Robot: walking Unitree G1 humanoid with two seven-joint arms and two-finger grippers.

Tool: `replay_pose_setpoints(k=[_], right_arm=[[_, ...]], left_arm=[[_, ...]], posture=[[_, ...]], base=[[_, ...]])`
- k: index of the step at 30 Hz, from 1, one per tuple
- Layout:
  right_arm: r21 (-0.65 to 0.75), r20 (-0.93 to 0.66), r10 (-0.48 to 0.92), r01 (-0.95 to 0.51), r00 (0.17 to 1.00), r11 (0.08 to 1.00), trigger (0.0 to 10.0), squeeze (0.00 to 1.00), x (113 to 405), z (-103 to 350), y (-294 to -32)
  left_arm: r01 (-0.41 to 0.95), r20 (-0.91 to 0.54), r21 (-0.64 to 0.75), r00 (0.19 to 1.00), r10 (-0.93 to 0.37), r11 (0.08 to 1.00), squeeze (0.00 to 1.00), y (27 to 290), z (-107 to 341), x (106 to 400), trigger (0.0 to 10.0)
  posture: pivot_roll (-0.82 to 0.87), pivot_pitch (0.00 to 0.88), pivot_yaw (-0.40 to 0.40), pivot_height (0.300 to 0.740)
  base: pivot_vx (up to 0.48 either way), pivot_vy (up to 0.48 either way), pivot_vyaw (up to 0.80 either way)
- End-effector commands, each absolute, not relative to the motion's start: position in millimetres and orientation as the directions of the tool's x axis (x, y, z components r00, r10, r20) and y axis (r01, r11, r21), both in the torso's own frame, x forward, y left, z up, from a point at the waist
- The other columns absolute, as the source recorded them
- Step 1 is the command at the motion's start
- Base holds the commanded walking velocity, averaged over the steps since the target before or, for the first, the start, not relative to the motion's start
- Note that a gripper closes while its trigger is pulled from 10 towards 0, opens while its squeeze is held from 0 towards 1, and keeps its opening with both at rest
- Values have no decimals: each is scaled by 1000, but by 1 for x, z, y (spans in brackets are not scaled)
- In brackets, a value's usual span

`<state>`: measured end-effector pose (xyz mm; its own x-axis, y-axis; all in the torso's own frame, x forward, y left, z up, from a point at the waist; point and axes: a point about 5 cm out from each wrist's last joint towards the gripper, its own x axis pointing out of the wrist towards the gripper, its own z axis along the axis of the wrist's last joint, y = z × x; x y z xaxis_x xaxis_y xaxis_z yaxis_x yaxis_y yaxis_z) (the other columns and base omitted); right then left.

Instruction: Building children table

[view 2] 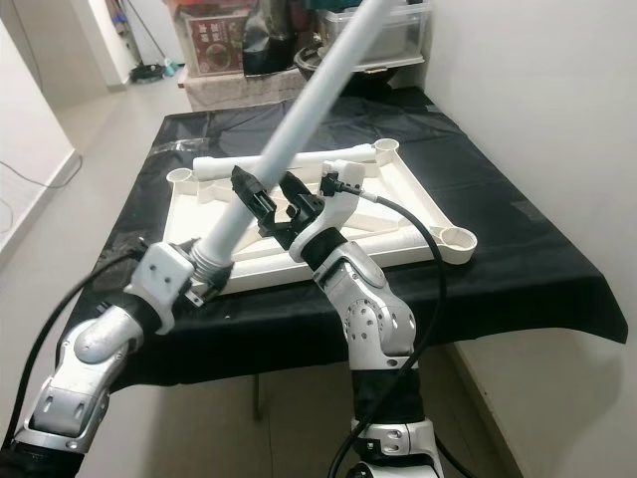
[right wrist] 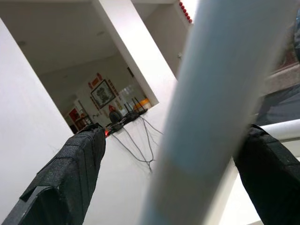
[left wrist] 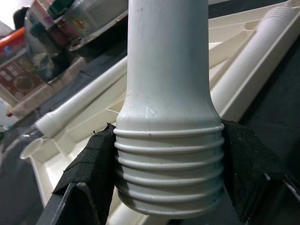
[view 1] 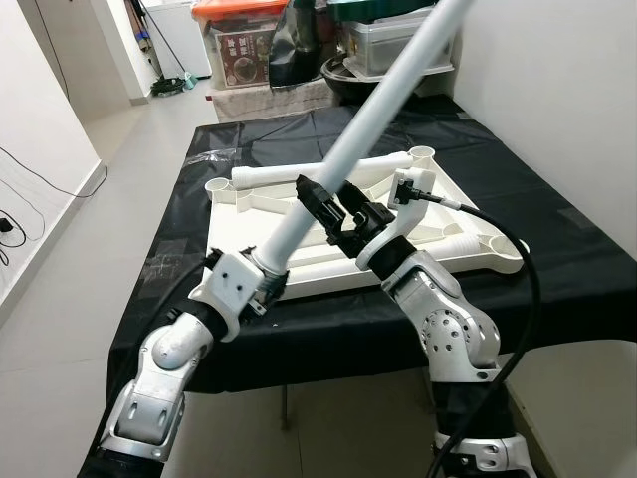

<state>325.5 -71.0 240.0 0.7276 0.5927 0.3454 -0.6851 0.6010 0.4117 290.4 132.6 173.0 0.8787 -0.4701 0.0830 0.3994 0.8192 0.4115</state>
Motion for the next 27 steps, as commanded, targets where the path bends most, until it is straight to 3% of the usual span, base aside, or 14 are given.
replay_pose_setpoints(k=[1, 10, 27], right_arm=[[432, 320, 627, -699, 710, 570, 10000, 0, 323, 232, -62], [458, 287, 647, -694, 707, 555, 10000, 0, 323, 223, -60], [490, 249, 657, -678, 712, 549, 10000, 0, 326, 210, -64]], left_arm=[[394, 78, 417, 883, -464, 819, 0, 132, 172, 288, 10000], [439, 40, 416, 866, -498, 797, 0, 122, 166, 275, 10000], [551, -73, 421, 813, -578, 721, 0, 126, 148, 248, 10000]], posture=[[56, 14, 60, 740], [52, 12, 57, 740], [54, 21, 56, 740]], base=[[0, 0, 0], [0, 0, 0], [0, 0, 0]])
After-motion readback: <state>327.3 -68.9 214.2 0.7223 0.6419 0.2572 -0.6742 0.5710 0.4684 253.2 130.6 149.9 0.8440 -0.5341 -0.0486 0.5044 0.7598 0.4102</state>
